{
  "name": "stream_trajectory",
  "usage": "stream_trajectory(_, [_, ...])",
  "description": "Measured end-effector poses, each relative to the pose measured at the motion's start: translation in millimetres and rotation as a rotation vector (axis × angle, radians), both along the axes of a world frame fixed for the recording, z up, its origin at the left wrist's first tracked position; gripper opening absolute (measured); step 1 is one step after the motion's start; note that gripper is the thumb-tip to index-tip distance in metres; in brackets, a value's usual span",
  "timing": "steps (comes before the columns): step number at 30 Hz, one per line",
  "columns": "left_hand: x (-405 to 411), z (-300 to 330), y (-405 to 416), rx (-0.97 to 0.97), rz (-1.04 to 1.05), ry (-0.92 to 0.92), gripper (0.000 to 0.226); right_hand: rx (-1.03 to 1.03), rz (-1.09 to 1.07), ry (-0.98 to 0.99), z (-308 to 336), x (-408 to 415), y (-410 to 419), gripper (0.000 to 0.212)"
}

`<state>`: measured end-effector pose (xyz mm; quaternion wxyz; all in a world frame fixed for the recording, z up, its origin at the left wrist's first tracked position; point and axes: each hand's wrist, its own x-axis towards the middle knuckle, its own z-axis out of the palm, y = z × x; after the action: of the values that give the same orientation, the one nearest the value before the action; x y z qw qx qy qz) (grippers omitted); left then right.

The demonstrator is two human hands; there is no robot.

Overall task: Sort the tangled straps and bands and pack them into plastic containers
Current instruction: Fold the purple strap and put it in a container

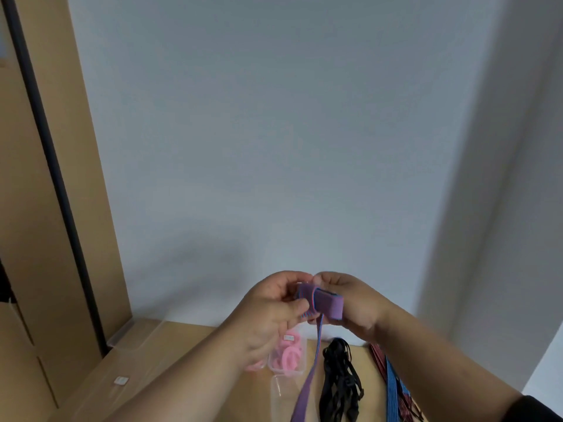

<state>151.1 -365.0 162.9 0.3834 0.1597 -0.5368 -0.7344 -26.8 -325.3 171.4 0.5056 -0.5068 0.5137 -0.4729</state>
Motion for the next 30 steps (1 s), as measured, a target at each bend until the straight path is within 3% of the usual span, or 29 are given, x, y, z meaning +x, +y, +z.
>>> stream_trajectory(2, [-3,7,-3,0.02,0.093,-0.032,0.037,-0.029,0.007,-0.089,4,6,0,0.022])
stream_trajectory(8, [-3,24,-17,-0.199,0.274,-0.232,0.032,-0.127,0.008,-0.241,-4,16,2,0.046])
stream_trajectory(12, [0,21,-25,-0.354,0.376,-0.368,0.022,-0.181,-0.045,-0.04,-5,22,4,0.021])
stream_trajectory(15, [0,16,-27,-0.445,0.41,-0.437,0.015,-0.156,-0.127,-0.037,-4,30,4,0.023])
stream_trajectory(21, [6,14,-29,-0.544,0.261,-0.51,0.015,-0.141,-0.192,0.077,1,33,9,0.032])
stream_trajectory(26, [6,10,-29,-0.829,0.513,-0.701,0.013,-0.019,-0.232,0.14,0,40,5,0.028])
stream_trajectory(30, [6,6,-25,-0.956,0.619,-0.739,0.015,0.099,-0.225,0.007,8,43,7,0.021])
